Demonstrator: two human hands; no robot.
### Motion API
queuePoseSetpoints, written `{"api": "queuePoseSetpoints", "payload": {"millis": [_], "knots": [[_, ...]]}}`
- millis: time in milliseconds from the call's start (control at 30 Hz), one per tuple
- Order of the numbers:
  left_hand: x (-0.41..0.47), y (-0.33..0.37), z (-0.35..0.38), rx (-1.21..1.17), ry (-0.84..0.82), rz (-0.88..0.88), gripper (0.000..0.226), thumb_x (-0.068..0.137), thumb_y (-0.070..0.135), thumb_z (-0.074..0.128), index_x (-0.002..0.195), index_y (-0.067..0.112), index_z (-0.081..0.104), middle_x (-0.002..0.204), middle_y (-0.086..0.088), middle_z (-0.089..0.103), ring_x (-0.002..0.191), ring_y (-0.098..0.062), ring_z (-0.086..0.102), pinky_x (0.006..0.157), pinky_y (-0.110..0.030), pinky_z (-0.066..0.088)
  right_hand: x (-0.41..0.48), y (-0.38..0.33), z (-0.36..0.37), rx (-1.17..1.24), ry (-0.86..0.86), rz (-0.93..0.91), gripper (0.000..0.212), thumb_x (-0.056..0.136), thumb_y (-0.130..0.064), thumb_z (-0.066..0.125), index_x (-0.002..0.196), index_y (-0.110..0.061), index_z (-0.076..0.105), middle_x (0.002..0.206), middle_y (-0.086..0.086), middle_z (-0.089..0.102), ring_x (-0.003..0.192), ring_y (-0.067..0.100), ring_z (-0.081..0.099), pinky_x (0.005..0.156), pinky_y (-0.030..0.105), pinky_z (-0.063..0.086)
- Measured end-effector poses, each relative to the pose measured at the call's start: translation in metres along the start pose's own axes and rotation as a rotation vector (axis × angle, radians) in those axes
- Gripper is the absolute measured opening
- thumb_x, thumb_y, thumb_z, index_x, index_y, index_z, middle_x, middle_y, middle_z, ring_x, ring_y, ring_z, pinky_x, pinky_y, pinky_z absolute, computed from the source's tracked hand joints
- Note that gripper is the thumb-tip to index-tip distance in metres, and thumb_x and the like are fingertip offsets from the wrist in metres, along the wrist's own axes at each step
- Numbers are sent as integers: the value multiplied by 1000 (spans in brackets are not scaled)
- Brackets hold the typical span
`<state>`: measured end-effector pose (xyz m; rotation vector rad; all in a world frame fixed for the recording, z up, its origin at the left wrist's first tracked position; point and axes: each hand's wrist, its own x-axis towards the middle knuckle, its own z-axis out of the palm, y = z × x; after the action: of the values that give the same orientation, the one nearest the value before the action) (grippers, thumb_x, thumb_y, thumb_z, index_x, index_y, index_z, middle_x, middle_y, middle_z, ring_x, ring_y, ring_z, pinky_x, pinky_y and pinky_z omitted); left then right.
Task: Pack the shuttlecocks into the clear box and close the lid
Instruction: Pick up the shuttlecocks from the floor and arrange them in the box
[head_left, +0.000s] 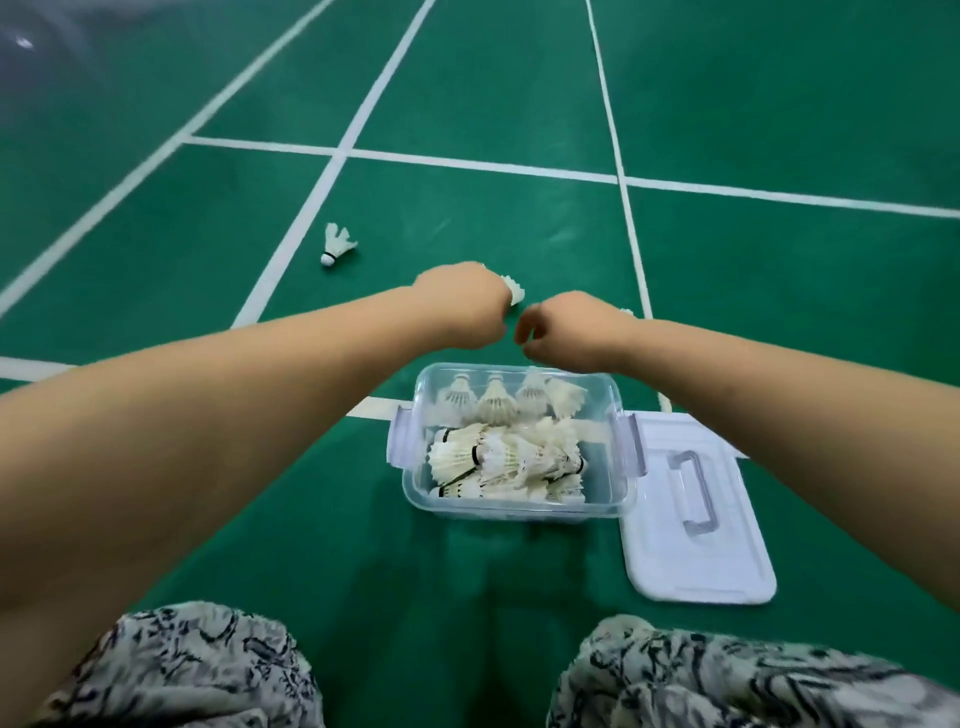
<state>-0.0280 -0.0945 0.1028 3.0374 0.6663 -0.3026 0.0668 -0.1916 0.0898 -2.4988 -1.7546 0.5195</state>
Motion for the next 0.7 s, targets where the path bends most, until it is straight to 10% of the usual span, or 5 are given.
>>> {"api": "queuePoseSetpoints", "payload": {"millis": [200, 467, 700], "knots": [[76, -7, 51, -162, -39, -57, 35, 89, 28, 51, 122, 18, 53, 118, -16, 58, 109, -32, 54, 85, -36, 45, 47, 46, 26, 41, -29, 41, 29, 85, -20, 47, 108, -20, 63, 108, 8, 67, 104, 27, 58, 88, 35, 49], [152, -32, 148, -438, -778, -436, 98, 84, 60, 49, 147, 12, -9, 157, -11, 1, 143, -27, 8, 114, -38, 13, 102, 104, 58, 189, -27, 119, 27, 86, -19, 46, 107, -24, 63, 108, 1, 68, 102, 22, 57, 86, 29, 44], [196, -4, 167, -286, -1056, -345, 86, 89, 67, 21, 147, 8, -2, 156, -13, -2, 142, -32, 12, 110, -39, 22, 130, 133, 93, 334, -108, 213, 26, 84, -21, 49, 105, -24, 63, 109, 0, 68, 104, 22, 58, 92, 36, 46]]}}
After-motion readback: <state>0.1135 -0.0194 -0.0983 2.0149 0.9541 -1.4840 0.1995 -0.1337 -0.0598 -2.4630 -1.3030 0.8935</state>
